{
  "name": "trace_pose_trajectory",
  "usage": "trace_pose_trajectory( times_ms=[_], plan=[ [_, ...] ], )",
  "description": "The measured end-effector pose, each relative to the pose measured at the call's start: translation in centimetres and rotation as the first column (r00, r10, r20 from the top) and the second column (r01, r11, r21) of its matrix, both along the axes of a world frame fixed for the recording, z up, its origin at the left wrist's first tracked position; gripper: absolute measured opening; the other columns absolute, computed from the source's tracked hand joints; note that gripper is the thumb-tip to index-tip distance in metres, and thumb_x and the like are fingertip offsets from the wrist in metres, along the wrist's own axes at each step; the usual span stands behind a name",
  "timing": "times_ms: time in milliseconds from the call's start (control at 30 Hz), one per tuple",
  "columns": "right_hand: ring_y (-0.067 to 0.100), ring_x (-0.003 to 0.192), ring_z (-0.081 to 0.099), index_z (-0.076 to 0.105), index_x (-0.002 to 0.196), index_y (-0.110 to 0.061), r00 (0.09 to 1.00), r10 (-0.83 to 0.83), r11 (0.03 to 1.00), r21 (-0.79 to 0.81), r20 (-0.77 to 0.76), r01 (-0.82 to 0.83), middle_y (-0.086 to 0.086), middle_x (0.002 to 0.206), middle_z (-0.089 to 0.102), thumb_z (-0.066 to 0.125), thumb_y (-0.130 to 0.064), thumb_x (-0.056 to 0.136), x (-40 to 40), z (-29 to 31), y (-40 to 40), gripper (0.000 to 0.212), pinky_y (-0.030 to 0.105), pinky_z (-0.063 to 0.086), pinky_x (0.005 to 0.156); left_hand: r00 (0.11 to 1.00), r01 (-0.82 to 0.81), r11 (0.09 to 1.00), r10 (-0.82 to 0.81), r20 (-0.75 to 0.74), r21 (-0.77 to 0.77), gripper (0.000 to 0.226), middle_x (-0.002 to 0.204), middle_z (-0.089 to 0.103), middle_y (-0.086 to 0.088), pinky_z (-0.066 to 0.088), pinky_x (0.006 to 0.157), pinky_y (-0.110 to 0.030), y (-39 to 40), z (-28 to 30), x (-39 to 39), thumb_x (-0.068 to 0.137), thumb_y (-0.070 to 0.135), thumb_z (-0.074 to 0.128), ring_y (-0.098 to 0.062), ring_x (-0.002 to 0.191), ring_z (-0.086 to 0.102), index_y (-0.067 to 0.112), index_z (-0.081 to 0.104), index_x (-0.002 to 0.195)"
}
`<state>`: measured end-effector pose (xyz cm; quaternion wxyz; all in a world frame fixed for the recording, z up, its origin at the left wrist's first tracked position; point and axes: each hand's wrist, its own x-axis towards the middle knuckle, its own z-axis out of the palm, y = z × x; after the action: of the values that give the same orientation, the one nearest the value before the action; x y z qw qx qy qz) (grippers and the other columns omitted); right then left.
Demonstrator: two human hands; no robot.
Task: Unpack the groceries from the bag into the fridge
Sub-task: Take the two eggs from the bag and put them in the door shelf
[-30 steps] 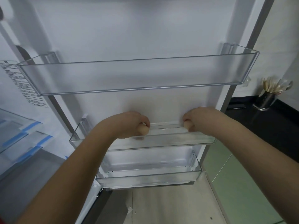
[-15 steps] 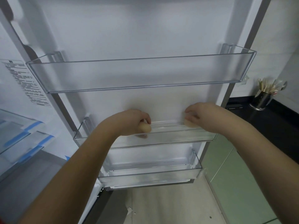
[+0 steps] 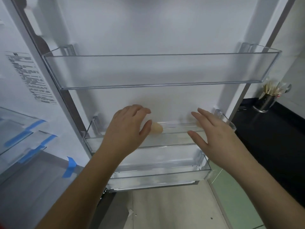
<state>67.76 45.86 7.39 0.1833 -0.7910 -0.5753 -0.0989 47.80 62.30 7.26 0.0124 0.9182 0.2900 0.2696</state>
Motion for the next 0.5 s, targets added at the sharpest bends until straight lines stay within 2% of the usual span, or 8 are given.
trace_pose_trajectory(
  times_ms=[133,267,433,500],
  plan=[
    [0.023,0.136,0.036,0.041,0.143,-0.020,0.997,-0.033,0.999,0.003,0.065,0.033,0.003,0.150,0.039,0.025,-0.057,0.094,-1.1,-2.0,-0.8,0.063,0.037,0.026,0.111,0.999,0.020,0.998,-0.017,-0.041,0.068,0.039,0.127,0.064,-0.008,0.040,0.102,-0.040,-1.6,-1.6,-1.1,0.095,0.037,0.038,-0.027,0.117,0.058,0.016,0.065,0.115],
    [0.024,0.136,0.036,0.044,0.141,-0.019,0.994,-0.029,0.999,-0.012,0.103,0.030,0.006,0.148,0.042,0.023,-0.055,0.094,-1.9,-2.8,-2.2,0.063,0.037,0.019,0.113,0.985,0.035,0.994,-0.018,-0.169,0.102,0.044,0.145,0.051,-0.008,0.025,0.117,-0.043,-4.1,-2.3,-1.8,0.098,0.043,0.035,-0.028,0.136,0.044,0.020,0.056,0.129],
    [0.027,0.134,0.039,0.045,0.141,-0.018,0.994,-0.037,0.999,0.022,0.103,0.035,0.007,0.146,0.045,0.022,-0.055,0.095,-2.3,-2.3,-4.9,0.063,0.043,0.025,0.112,0.967,0.035,0.985,0.009,-0.256,0.166,0.051,0.149,0.047,-0.009,0.023,0.118,-0.045,-7.7,-2.5,-2.6,0.098,0.047,0.034,-0.028,0.140,0.041,0.021,0.051,0.139],
    [0.026,0.136,0.037,0.043,0.142,-0.019,0.993,-0.034,0.999,0.002,0.116,0.034,0.007,0.148,0.042,0.022,-0.056,0.095,-2.4,-2.1,-6.6,0.063,0.041,0.021,0.114,0.961,0.017,0.987,0.028,-0.274,0.162,0.055,0.150,0.047,-0.009,0.021,0.118,-0.045,-9.1,-2.5,-2.6,0.099,0.052,0.030,-0.028,0.141,0.040,0.023,0.049,0.141]
  ],
)
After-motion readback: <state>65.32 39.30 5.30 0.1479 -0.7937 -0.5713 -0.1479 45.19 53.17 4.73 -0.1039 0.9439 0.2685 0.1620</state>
